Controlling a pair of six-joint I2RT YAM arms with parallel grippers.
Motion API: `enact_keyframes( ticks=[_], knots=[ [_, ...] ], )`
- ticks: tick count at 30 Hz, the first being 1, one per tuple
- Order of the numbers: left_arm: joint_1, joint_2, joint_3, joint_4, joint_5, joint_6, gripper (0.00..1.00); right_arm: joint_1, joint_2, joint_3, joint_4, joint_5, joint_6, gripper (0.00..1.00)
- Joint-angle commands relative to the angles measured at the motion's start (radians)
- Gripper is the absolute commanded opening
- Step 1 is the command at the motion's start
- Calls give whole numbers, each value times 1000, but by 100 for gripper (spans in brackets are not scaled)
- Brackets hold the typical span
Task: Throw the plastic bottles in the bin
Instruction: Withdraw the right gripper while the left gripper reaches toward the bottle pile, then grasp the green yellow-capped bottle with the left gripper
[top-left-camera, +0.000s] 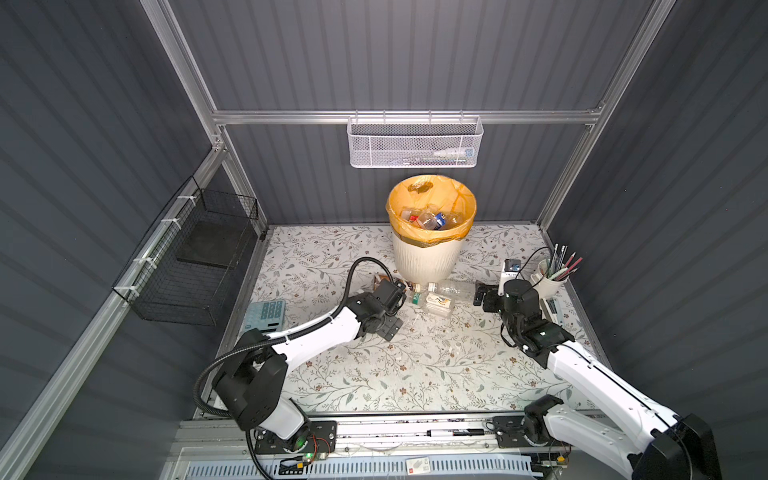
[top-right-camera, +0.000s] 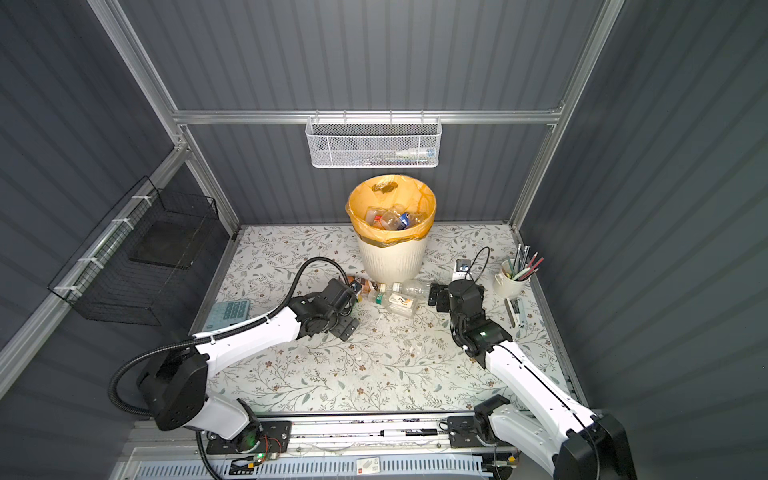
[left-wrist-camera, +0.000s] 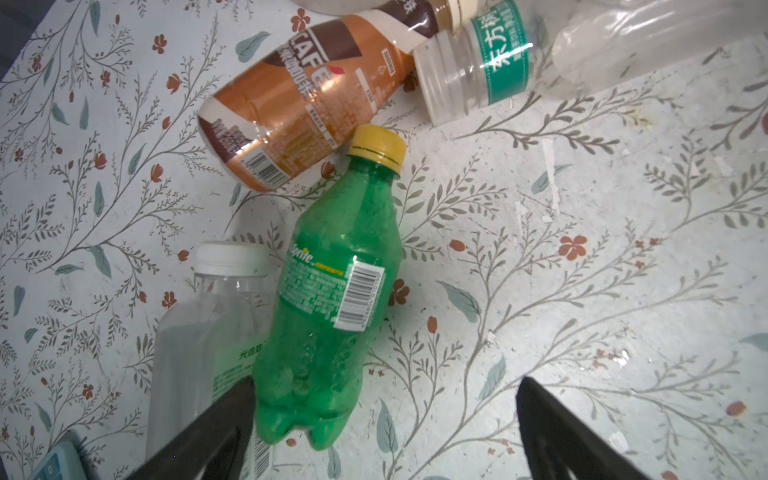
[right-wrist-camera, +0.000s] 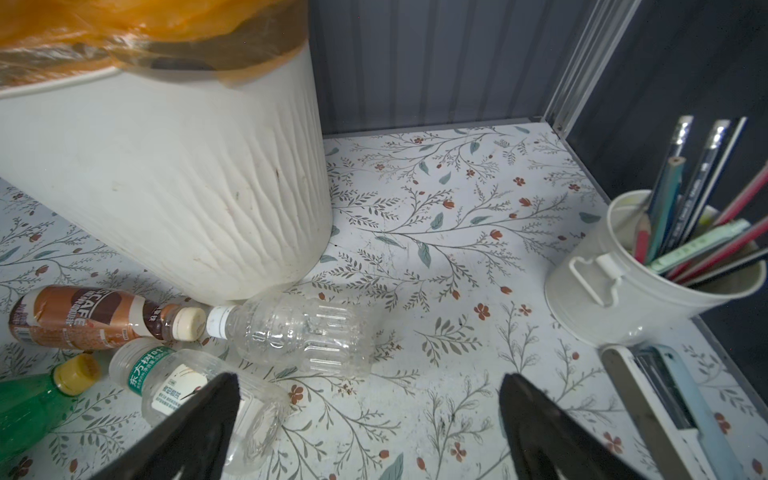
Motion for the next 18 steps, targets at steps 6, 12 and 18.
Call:
enact_keyframes(
  ticks=[6, 12, 18],
  knots=[
    [-1, 151, 121, -59, -114, 55, 93, -26, -20, -32, 22, -25, 57, 99],
    [-1, 251, 186, -97, -174, 59, 90, -38, -20, -48, 32, -40, 63, 99],
    [-2, 329, 239, -125, -174, 75, 84, -50, -20, -60, 37, -54, 64, 99]
  ],
)
